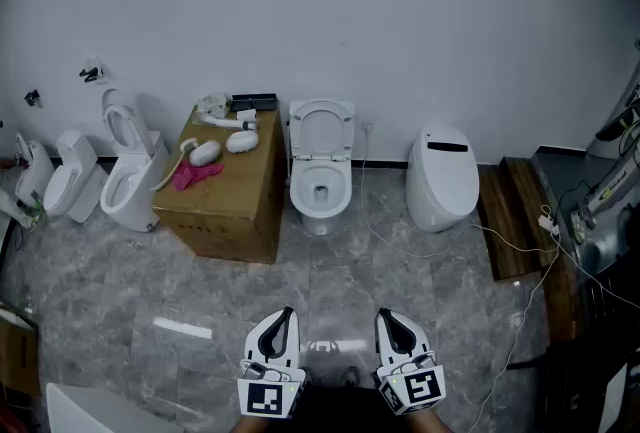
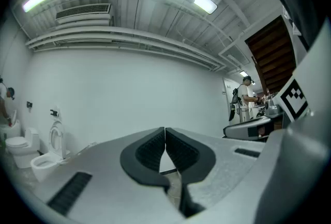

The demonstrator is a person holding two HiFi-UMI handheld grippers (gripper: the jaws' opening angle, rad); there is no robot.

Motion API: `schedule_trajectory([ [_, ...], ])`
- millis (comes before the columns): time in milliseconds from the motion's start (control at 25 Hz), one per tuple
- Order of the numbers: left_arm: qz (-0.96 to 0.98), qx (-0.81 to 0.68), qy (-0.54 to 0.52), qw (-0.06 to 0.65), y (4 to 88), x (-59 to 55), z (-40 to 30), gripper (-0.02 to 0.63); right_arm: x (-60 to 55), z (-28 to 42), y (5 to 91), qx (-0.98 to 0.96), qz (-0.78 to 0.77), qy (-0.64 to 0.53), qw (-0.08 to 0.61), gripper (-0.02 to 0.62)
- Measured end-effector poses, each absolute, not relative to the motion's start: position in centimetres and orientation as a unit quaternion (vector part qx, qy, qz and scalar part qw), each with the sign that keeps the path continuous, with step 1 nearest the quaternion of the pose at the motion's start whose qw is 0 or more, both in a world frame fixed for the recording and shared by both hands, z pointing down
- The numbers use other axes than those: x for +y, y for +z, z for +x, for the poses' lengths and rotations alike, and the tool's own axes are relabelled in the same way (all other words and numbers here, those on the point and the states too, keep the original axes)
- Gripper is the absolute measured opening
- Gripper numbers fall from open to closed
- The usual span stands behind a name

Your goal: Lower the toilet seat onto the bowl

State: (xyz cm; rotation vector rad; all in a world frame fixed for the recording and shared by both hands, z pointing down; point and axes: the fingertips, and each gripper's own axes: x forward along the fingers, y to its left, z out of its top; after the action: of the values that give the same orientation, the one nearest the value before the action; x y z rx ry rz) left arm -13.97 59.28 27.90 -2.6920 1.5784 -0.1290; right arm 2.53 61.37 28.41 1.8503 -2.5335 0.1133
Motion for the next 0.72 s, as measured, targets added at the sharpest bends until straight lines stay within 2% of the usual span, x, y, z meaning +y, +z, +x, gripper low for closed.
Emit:
schedule_trajectory([
  [720, -0.865, 0.499, -0.041, 0.004, 28.1, 59.2, -16.4, 0.011, 61.4, 0.3, 28.1, -0.802, 0.596, 0.040, -0.004, 0.028],
])
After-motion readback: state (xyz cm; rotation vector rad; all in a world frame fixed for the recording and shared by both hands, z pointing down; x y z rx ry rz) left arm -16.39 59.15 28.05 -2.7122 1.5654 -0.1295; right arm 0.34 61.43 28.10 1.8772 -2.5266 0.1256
